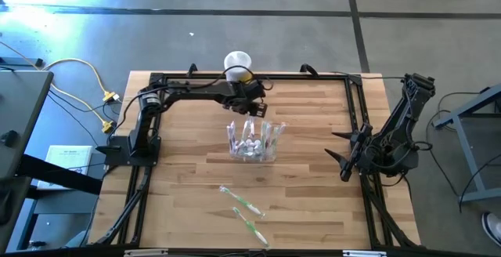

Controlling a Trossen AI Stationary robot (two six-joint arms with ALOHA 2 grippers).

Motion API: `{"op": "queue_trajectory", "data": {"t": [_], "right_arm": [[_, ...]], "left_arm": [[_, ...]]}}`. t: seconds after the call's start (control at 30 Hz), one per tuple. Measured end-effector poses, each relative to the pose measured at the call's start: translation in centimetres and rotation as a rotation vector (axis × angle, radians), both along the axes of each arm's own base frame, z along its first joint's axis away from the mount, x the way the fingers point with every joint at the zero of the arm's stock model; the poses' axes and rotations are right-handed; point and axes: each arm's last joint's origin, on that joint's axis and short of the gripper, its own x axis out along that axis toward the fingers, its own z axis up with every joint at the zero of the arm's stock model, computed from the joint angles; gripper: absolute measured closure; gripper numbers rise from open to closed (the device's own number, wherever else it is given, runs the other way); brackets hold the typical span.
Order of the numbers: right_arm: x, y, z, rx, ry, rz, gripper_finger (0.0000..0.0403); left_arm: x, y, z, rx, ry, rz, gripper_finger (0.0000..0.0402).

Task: Pick & Place toothbrushing station
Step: Put the purple toothbrush into the transparent organizer

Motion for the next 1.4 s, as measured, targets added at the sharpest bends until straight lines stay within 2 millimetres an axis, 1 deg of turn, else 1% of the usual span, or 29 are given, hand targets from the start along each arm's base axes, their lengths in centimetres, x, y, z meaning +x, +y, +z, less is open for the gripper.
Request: {"op": "queue_trajectory", "data": {"t": [0.13, 0.27, 0.5, 0.63, 0.73, 0.83, 1.0, 1.03, 1.13, 1.27, 1.33, 1.4], "right_arm": [[0.0, 0.0, -0.1, -0.01, 0.007, -0.001, 0.0149], [0.0, 0.0, -0.3, -0.008, 0.01, 0.0, 0.0149], [0.0, 0.0, -0.7, -0.002, 0.015, 0.0, 0.0149], [0.0, 0.0, -0.7, -0.003, 0.015, 0.0, 0.0149], [0.0, 0.0, -0.7, -0.004, 0.016, 0.0, 0.0149], [0.0, 0.0, -0.7, -0.005, 0.016, 0.0, 0.0149], [0.0, 0.0, -0.7, -0.008, 0.018, 0.0, 0.0149], [0.0, 0.0, -0.7, -0.008, 0.018, 0.0, 0.0149], [0.0, 0.0, -0.8, -0.011, 0.019, 0.0, 0.0149], [0.0, 0.0, -0.9, -0.023, 0.029, 0.0, 0.0149], [0.0, 0.0, -1.1, -0.025, 0.032, 0.003, 0.0149], [0.0, 0.0, -1.2, -0.014, 0.029, 0.003, 0.0149]], "left_arm": [[0.3, 0.0, -1.7, -0.061, 0.029, 0.001, 0.0245], [0.8, 0.1, -3.2, -0.07, 0.035, 0.005, 0.0245], [0.9, 0.5, -4.1, -0.071, 0.057, 0.007, 0.0245], [0.5, 1.1, -5.4, -0.122, 0.112, -0.047, 0.0248], [0.4, 1.2, -6.7, -0.185, 0.147, -0.112, 0.0269], [0.3, 1.1, -6.8, -0.228, 0.143, -0.207, 0.0305], [0.2, 0.8, -7.0, -0.183, 0.195, -0.226, 0.0379], [0.1, 0.8, -7.1, -0.181, 0.2, -0.248, 0.0387], [0.1, 0.7, -7.1, -0.166, 0.216, -0.307, 0.0389], [0.2, 0.5, -7.0, -0.159, 0.218, -0.316, 0.0395], [0.2, 0.3, -6.6, -0.154, 0.207, -0.322, 0.0396], [0.2, 0.1, -5.7, -0.135, 0.189, -0.327, 0.0397]]}}
